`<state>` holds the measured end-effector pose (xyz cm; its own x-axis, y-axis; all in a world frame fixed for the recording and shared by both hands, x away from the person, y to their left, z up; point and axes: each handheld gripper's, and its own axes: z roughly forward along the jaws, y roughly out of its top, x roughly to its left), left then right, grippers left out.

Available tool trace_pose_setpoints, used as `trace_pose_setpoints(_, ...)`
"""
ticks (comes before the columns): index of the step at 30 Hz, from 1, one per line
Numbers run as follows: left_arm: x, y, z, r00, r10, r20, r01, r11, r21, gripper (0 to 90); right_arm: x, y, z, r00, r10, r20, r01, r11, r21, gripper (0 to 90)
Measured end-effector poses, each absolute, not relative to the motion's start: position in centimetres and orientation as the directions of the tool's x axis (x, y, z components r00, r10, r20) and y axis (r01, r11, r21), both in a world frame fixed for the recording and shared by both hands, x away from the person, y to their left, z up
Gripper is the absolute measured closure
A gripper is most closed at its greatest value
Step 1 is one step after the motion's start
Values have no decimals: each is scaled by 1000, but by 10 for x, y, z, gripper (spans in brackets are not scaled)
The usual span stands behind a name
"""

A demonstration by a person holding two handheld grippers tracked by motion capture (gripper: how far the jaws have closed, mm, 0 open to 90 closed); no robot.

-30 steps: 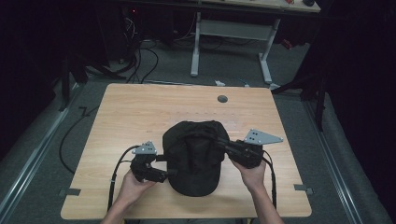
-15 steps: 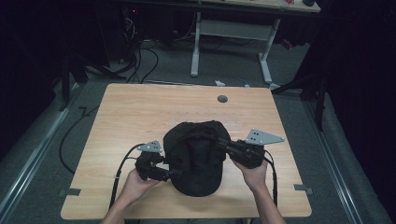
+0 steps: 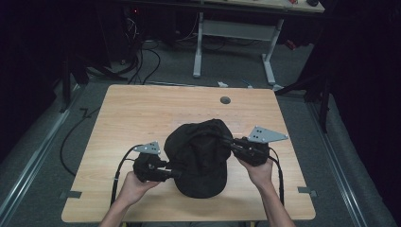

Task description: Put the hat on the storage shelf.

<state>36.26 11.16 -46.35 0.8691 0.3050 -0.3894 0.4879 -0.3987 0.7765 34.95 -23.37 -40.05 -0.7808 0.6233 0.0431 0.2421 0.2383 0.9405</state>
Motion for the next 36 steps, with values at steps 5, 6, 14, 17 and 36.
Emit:
trace_pose_setpoints(5,362,116,-460,869,291,-399,488,-384,784,648,353,-232,-399,-781,623,36,237,243,941,853)
trace_pose_setpoints(6,361,117,-459,870,290,-398,487,-383,785,657,354,-232,-400,-782,623,41,239,239,941,852)
trace_pose_setpoints(14,358,126,-454,875,263,-407,481,-368,796,734,356,-229,-405,-779,626,39,244,245,939,846)
trace_pose_setpoints(17,356,127,-452,877,240,-416,478,-362,800,784,357,-229,-408,-775,631,41,249,244,937,832)
trace_pose_setpoints(36,350,130,-440,895,207,-395,445,-365,818,863,360,-241,-415,-738,659,145,311,142,940,448)
